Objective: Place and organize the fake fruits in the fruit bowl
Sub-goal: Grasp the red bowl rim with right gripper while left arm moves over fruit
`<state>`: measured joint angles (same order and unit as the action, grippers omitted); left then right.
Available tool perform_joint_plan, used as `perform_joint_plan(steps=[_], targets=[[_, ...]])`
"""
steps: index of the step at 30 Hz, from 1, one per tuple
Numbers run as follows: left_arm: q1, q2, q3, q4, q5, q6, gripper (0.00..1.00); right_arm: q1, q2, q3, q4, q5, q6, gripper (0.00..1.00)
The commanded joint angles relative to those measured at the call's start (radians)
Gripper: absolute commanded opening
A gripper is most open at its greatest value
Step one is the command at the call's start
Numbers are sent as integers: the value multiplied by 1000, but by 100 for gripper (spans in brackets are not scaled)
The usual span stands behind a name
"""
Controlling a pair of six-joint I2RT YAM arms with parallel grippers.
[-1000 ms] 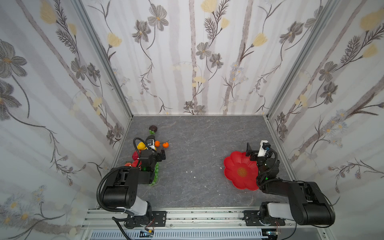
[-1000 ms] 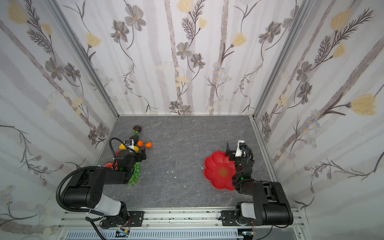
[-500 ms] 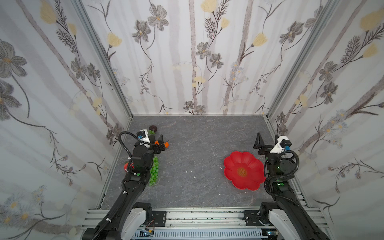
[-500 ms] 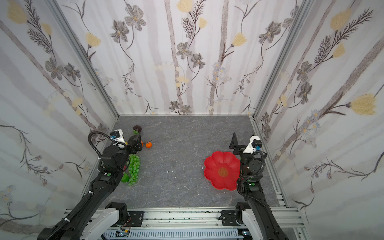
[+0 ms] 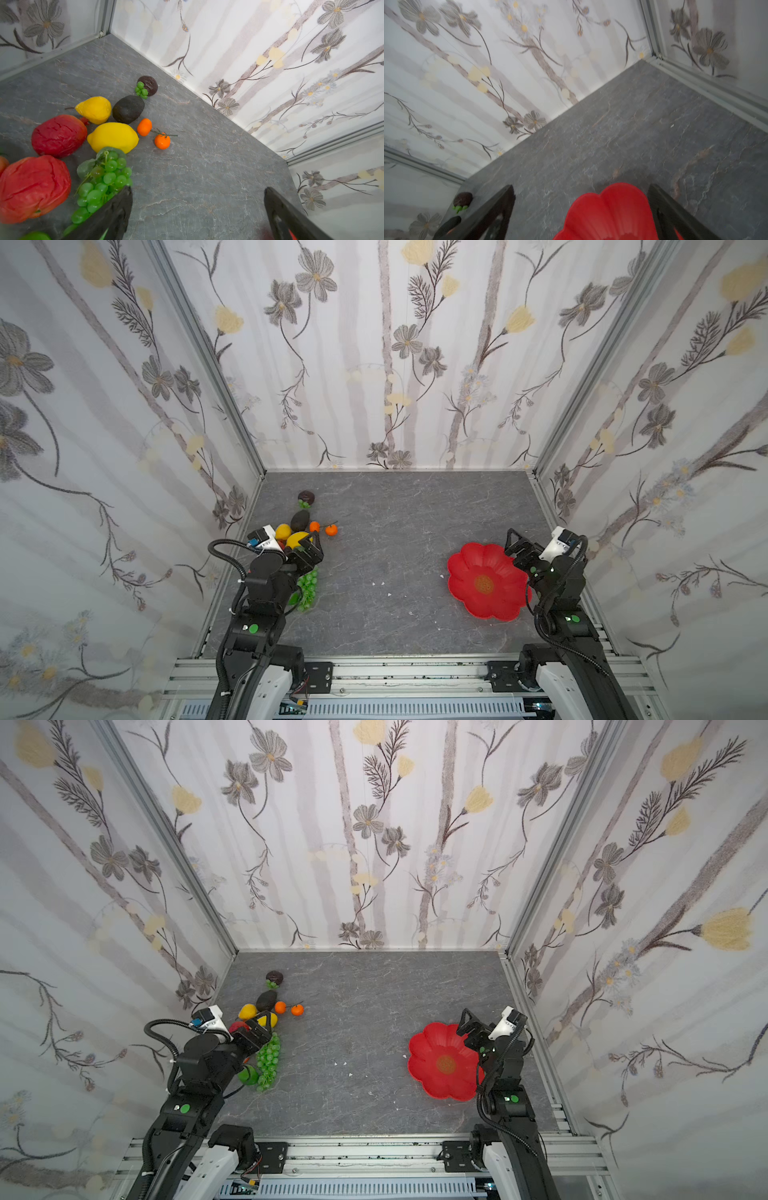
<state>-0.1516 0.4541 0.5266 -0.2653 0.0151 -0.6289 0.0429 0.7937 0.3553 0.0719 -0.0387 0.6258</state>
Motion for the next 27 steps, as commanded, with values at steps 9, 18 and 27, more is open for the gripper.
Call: perform_joint_plan(steps=[9,18,27], targets=[[-127,157,-4,-15,122,-2,100,231,345,-26,56,-110,136,100],[-509,355,-65,143,-87,-26,100,415,510,-17,186,-81,264,100],[-610,470,-43,182,-127,1,100,572,657,53,247,-64,351,100]])
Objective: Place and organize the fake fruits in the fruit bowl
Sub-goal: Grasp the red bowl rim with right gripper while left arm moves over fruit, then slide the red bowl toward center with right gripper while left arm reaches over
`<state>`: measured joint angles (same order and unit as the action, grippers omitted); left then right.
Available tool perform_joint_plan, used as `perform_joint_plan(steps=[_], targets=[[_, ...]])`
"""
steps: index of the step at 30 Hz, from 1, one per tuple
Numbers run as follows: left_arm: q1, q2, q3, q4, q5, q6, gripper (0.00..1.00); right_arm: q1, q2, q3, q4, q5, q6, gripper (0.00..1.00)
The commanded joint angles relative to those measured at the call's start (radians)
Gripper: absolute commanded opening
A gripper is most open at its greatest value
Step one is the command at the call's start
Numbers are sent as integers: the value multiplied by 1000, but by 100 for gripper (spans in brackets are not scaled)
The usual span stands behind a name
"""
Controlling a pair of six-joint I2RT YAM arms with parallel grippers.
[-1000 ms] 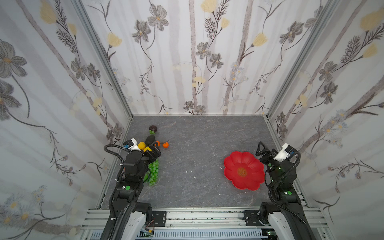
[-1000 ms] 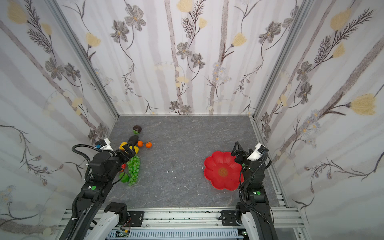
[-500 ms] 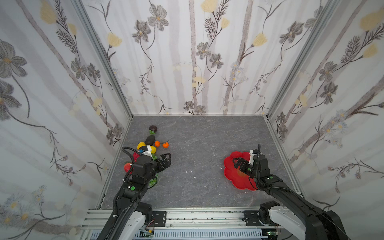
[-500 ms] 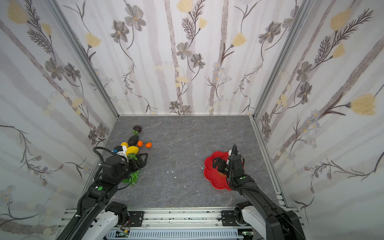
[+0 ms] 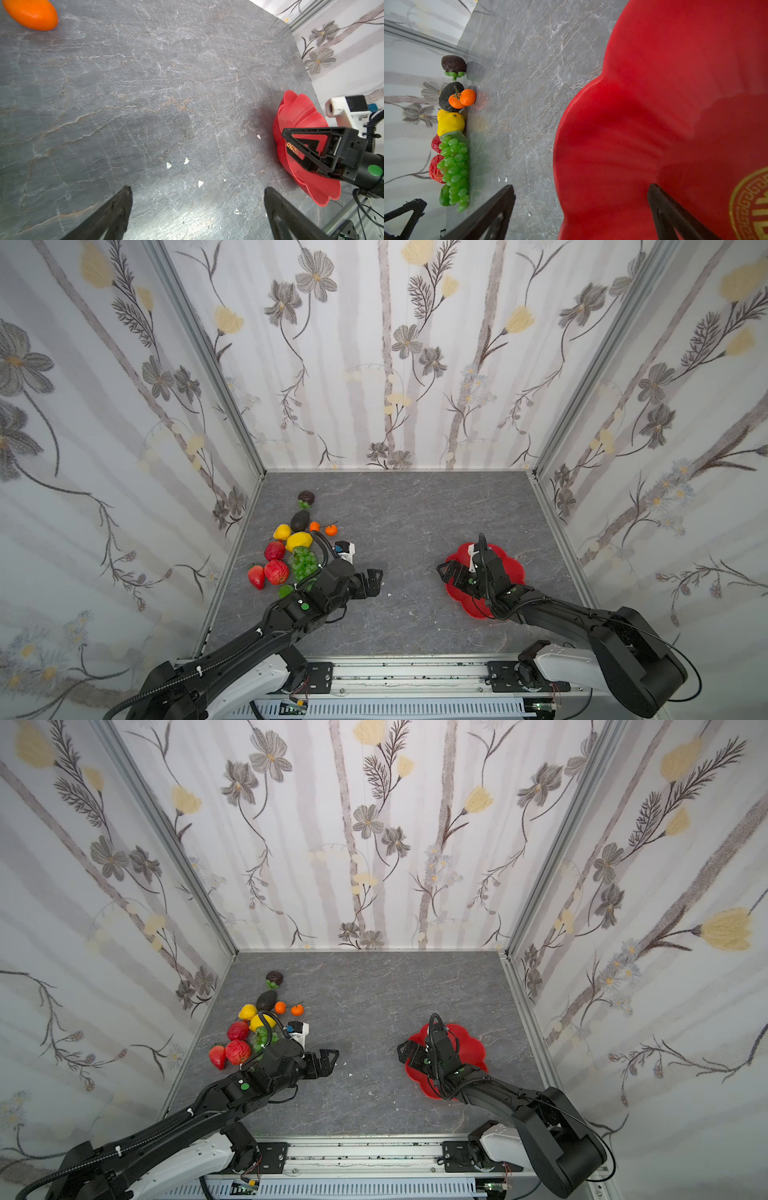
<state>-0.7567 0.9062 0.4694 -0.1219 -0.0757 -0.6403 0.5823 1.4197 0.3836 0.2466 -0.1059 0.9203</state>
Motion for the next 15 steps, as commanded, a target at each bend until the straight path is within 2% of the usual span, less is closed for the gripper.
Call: perform_joint_plan(steps=[1,9,12,15], targets=[[-4,23,17,38,-37,13,100,52,49,38,79,4,64,100],[-4,23,14,17,-82,-26,100,185,217,205,64,-26,87,100],[-4,25,6,14,-79,-59,100,192,194,237,22,-19,61,100],[-4,57,14,2,-64,-90,100,187,102,261,-109,61,1,100]])
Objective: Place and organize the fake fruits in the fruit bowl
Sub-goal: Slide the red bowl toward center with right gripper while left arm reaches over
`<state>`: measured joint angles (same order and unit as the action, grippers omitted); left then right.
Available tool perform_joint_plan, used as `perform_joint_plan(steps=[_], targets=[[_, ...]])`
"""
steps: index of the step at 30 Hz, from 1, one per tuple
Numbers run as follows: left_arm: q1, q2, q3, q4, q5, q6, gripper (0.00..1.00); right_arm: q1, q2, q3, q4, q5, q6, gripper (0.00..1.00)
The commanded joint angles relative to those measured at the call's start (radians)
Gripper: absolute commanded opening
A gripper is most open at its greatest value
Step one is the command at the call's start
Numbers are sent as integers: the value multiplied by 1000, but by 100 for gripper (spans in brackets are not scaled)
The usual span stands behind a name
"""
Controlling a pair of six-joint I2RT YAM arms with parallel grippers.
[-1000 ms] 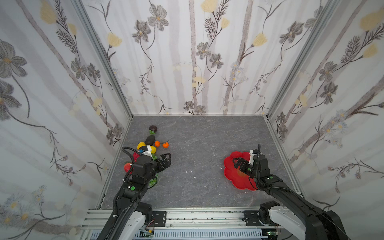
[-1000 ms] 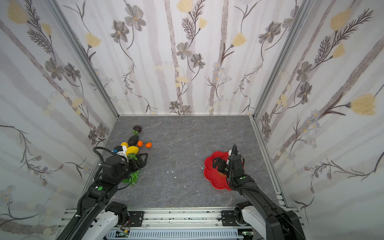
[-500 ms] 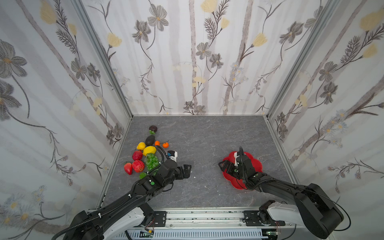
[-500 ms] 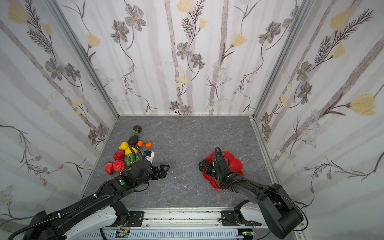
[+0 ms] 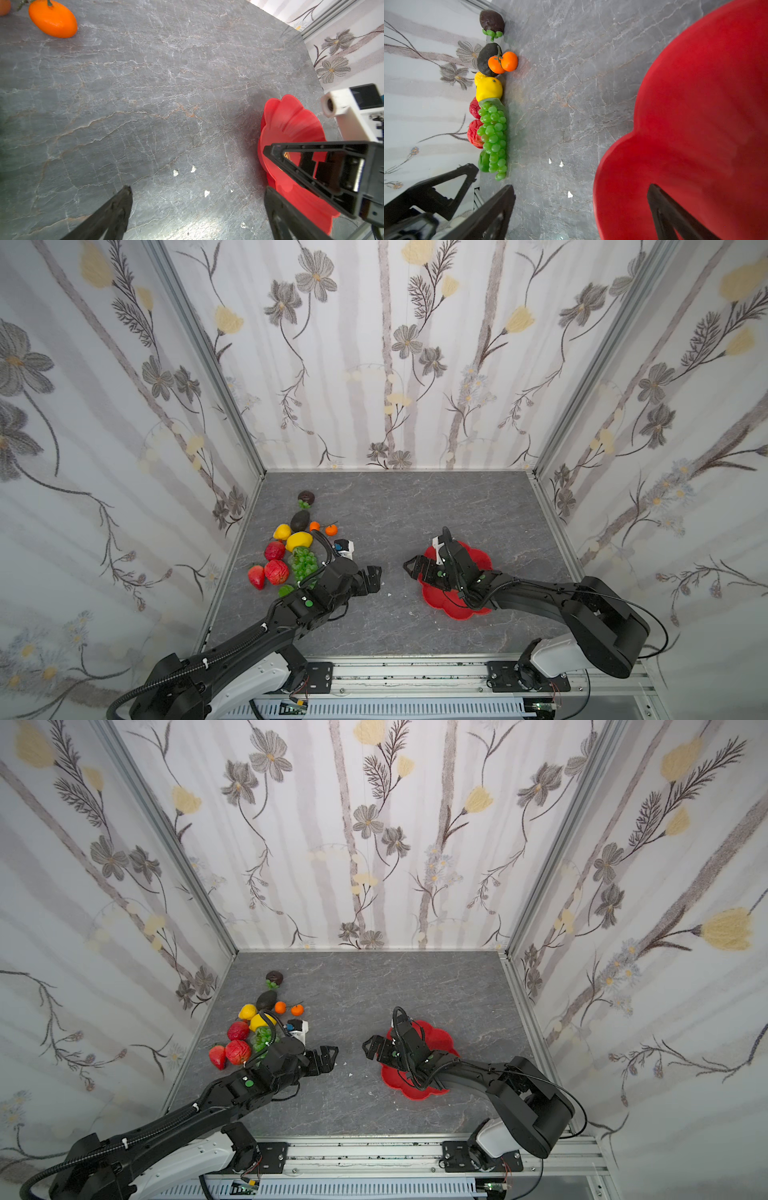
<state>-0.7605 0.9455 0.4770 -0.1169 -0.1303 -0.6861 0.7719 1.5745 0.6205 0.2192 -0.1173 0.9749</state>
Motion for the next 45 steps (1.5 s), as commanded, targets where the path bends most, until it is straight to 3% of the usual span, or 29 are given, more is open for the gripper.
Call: perform_joint_plan(steps=[1,7,15,22,27,31,38,45], targets=[[0,36,16,-10,1,-52,100,-7,-89,31,-144,119,-81,100],[-51,168,68,42,66,-50,100,-105,-303,18,-456,341,-178,100],[-193,399,222,117,55,-13,100,-267,-542,-98,-612,458,-156,100],[-254,530,302,134,63,-19,100,-396,-635,-240,-619,393,-64,100],[-258,544,303,128,49,-31,100,-398,-614,-298,-493,249,-78,100],[-254,511,282,92,-25,-53,100,-378,-566,-307,-394,154,-91,100],[-187,401,196,50,-66,-97,100,-277,-451,-271,-280,127,-53,100],[-85,185,101,-46,-100,-98,100,-156,-248,-168,-183,131,-38,100]])
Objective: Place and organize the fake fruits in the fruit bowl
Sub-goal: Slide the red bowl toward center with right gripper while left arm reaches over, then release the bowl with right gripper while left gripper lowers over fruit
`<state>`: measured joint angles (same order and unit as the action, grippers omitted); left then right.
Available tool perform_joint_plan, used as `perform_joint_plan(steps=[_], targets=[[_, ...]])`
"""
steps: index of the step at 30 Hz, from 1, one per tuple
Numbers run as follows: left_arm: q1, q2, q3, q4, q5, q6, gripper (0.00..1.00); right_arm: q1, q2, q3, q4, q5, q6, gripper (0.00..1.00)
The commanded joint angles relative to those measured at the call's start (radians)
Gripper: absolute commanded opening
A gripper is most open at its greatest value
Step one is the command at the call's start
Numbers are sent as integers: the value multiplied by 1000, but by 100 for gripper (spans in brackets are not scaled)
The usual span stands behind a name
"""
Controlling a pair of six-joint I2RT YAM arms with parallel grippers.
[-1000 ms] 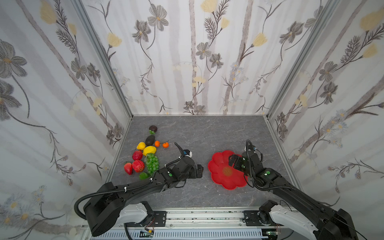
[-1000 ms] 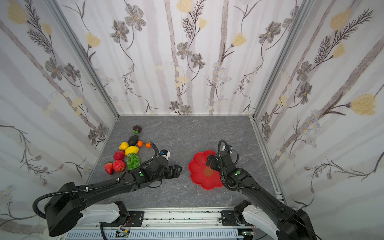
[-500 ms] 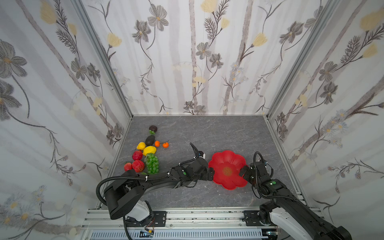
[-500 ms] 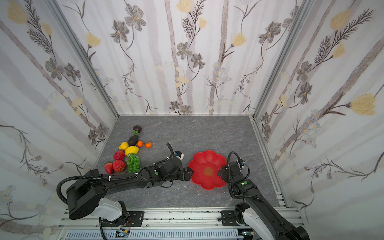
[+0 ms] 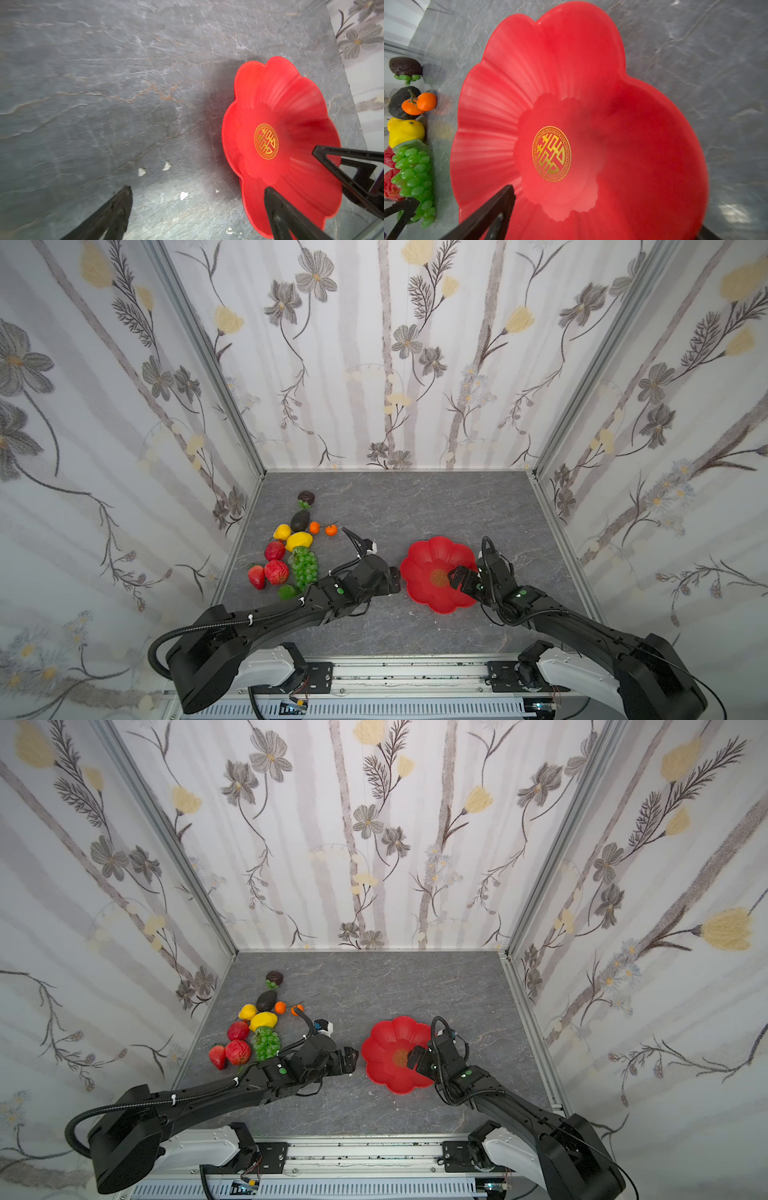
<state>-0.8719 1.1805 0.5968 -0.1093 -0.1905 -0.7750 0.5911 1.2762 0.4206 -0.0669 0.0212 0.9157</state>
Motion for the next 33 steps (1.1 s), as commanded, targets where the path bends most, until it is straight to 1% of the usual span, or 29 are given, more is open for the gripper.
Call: perform_joint_plan(steps=[1,5,10,15,17,20,24,26,28,30,33], targets=[[45,-84,-27,-76,-41,-5,100,41,83,55,114,-9,22,100],[117,-216,-53,-167,-50,24,100,90,191,134,151,-18,22,100],[209,-379,-33,-344,-82,97,100,135,300,219,192,-40,22,100],[263,-471,-8,-453,-103,146,100,163,382,276,202,-62,11,100],[268,-494,8,-507,-158,150,100,165,385,283,195,-66,1,100],[272,-527,17,-532,-206,143,100,163,341,285,133,-14,-32,100],[302,-521,60,-582,-283,128,100,155,180,261,20,139,-108,100],[337,-489,103,-604,-292,130,100,151,94,237,-1,190,-160,100],[386,-435,161,-653,-318,129,100,150,10,214,-16,242,-209,100],[446,-381,212,-699,-330,126,100,148,-58,190,-21,271,-248,100],[573,-327,249,-724,-273,122,100,146,-141,150,-11,294,-287,100]])
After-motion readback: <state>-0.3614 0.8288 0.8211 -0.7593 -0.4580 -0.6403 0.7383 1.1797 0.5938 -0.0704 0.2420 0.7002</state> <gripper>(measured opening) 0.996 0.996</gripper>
